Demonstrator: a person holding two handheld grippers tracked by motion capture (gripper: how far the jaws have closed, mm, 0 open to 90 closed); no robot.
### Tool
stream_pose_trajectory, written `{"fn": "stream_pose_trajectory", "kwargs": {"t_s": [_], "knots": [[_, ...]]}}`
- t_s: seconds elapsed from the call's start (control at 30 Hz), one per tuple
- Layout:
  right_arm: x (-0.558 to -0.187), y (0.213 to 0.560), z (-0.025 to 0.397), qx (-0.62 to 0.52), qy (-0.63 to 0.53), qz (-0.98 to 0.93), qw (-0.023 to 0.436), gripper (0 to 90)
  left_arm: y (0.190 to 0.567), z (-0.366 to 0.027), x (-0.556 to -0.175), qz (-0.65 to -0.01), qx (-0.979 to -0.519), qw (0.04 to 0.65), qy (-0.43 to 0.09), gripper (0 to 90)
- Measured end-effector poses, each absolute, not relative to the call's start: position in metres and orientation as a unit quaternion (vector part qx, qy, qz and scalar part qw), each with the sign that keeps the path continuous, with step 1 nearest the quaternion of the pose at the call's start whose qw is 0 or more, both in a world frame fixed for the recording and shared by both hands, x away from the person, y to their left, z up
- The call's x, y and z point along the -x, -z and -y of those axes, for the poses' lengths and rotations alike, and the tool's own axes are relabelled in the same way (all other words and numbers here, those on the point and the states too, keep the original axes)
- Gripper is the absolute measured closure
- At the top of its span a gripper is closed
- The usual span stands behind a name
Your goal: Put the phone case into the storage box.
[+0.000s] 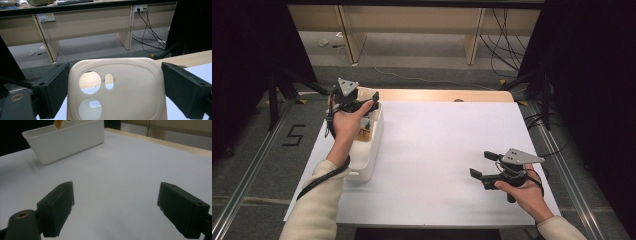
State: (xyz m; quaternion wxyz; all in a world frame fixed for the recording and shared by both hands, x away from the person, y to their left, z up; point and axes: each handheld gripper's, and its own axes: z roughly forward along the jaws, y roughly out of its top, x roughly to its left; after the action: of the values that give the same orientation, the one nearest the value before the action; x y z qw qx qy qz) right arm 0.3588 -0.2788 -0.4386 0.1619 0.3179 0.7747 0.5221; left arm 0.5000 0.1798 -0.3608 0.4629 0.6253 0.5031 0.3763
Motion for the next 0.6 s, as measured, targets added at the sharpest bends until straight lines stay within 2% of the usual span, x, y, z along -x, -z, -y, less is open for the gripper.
{"fn": "stream_pose_trajectory", "kwargs": {"t_s": [0.6], "knots": [[-0.3590,0.4386,0.2789,-0.317,-0.522,-0.775,0.162,14.9,0.3662,-0.1828,-0.5028,-0.505,-0.628,0.457,-0.378,11.0]]}}
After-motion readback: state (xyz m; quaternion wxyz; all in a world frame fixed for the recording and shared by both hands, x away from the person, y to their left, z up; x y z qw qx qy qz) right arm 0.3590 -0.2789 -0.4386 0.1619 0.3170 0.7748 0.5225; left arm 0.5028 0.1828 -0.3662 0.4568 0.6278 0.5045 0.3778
